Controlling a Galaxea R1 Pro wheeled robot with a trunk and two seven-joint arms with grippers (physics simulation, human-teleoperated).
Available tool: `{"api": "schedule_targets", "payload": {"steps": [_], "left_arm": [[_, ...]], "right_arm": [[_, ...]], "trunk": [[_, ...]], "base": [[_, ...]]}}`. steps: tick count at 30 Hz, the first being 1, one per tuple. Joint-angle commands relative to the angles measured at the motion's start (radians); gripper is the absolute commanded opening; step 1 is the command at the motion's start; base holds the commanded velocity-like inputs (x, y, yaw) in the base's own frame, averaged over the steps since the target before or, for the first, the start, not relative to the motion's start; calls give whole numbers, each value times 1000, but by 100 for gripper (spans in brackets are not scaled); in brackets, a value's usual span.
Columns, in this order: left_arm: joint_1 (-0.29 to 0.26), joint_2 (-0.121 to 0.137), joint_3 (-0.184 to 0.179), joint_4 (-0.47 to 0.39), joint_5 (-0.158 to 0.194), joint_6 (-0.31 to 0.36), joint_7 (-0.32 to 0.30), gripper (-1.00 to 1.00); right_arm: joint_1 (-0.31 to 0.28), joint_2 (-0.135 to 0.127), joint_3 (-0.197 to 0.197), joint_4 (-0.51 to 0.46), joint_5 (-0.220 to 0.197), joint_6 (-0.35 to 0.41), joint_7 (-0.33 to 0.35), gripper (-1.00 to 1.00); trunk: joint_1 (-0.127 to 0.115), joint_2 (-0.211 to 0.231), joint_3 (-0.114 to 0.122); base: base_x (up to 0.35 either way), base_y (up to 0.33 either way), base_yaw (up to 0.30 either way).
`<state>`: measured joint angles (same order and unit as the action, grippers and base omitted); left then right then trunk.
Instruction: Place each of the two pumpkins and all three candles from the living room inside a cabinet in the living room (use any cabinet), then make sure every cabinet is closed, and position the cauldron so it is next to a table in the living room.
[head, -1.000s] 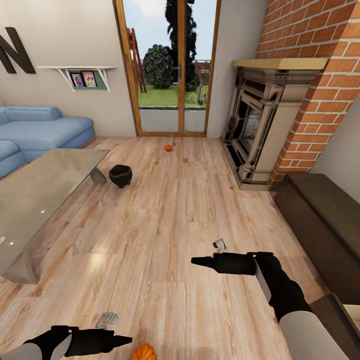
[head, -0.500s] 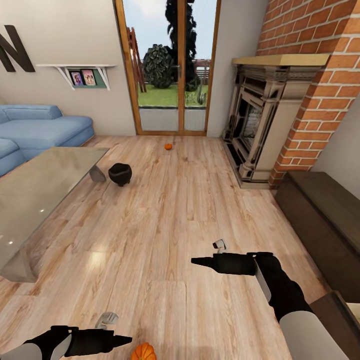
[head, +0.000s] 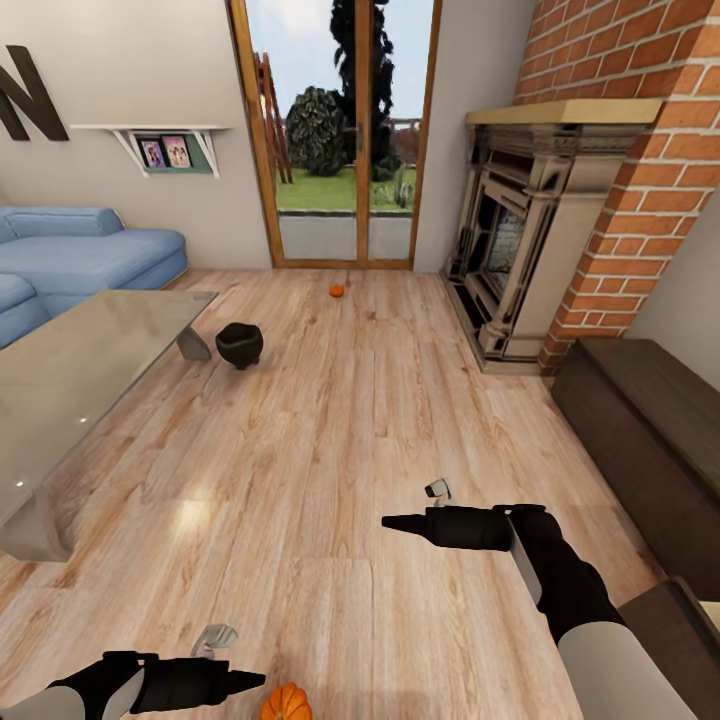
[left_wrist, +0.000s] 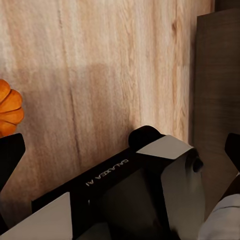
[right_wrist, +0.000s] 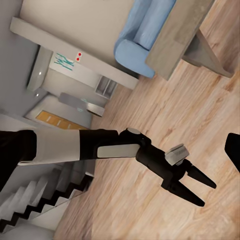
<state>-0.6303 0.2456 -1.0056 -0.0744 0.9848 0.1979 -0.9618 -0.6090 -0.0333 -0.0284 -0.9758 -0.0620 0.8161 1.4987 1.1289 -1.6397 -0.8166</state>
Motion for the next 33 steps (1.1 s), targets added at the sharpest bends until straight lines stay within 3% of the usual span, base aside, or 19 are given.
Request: {"api": "schedule_targets", "payload": {"steps": [1, 9, 18, 33], "left_arm": [[0, 0, 0, 0, 0, 0, 0, 100], [1, 0, 1, 0, 0, 0, 0, 100], [1, 2, 1, 1, 0, 0, 0, 100], [1, -1, 1, 11, 0, -3, 3, 100]], "right_arm": [[0, 0, 0, 0, 0, 0, 0, 100], [0, 1, 2, 7, 5, 0, -4, 100], [0, 5, 7, 8, 6, -1, -83, 100], [0, 3, 7, 3, 8, 0, -92, 100]], "trunk": [[4, -7, -3], [35, -63, -28], [69, -126, -56], [127, -231, -103]], "base": [[0, 0, 0], [0, 0, 0], [0, 0, 0], [0, 0, 0]]}}
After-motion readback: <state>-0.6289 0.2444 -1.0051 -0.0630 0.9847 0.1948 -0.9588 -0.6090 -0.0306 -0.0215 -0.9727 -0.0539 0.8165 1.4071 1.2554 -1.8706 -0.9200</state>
